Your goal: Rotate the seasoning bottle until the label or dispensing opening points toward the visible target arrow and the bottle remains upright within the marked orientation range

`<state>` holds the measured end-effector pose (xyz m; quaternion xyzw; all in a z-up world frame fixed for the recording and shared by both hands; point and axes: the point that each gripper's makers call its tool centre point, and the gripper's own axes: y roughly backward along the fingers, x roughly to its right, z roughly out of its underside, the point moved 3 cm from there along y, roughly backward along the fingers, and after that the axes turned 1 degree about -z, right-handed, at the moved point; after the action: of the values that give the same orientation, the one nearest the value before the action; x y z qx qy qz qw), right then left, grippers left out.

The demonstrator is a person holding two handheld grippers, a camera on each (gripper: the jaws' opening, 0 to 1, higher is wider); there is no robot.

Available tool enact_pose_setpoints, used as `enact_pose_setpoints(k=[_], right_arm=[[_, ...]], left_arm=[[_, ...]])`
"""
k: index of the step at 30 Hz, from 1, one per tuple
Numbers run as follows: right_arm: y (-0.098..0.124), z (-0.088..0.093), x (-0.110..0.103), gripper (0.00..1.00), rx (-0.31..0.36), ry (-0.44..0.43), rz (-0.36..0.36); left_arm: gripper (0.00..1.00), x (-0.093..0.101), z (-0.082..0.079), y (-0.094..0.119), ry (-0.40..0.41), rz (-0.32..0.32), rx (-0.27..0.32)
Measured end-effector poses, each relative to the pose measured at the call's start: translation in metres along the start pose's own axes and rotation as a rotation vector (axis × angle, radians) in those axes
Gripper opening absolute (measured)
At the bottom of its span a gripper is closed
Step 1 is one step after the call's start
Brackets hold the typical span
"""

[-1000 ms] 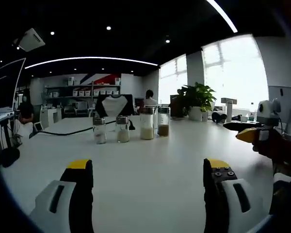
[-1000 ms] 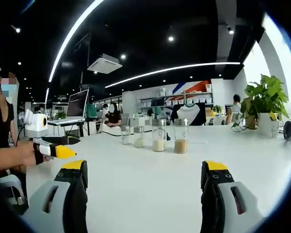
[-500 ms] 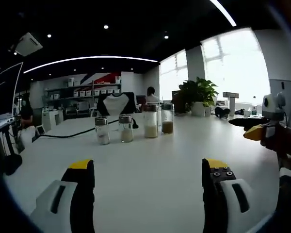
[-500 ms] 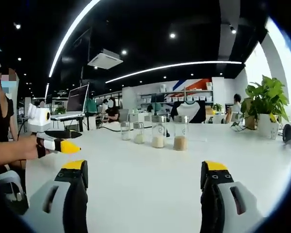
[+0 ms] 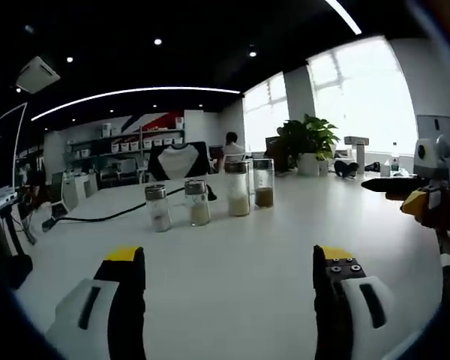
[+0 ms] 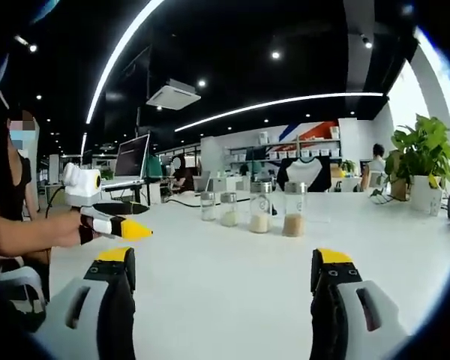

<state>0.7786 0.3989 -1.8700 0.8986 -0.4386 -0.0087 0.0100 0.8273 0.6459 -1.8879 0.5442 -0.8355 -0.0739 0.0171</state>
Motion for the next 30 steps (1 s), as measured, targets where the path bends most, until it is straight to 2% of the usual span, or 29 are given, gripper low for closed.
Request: enact_pose_setpoints(k=[1,3,5,6,8,14,20,22,30], right_arm=[[0.001,-0.001,0.002,1.00,0.010,0.000,0.013],[0.003,-0.005,-0.002,1.00,0.036,-0.002,-0.018],[0.004,-0.007,-0.001,1.00,0.040,-0.005,-0.012],[0.004,-0.008,-0.002,1.00,0.043,-0.006,-0.012],[0.004,-0.009,-0.001,1.00,0.040,-0.006,-0.009],[0.007,-0.009,-0.006,1.00,0.026,-0.013,-0.022],[0.011,-0.007,-0.012,1.00,0.011,0.009,-0.043],[0.012,-0.007,-0.012,0.97,0.008,0.010,-0.037],[0.023,-0.011,-0.010,0.94,0.030,-0.015,-0.022]], left_arm=[[0.99,-0.002,0.000,-0.002,-0.004,-0.001,-0.003],[0.98,-0.007,-0.002,-0.006,-0.020,-0.007,-0.001],[0.97,-0.016,-0.004,-0.011,-0.090,-0.040,0.012],[0.97,-0.018,-0.003,-0.013,-0.095,-0.045,0.011],[0.98,-0.020,-0.002,-0.020,-0.077,-0.039,-0.009],[0.98,-0.032,-0.009,-0.039,-0.022,-0.033,0.000],[0.96,-0.050,-0.012,-0.059,0.005,-0.068,0.006],[0.95,-0.056,-0.014,-0.065,0.005,-0.087,0.007],[0.92,-0.082,-0.022,-0.089,0.009,-0.160,0.037]])
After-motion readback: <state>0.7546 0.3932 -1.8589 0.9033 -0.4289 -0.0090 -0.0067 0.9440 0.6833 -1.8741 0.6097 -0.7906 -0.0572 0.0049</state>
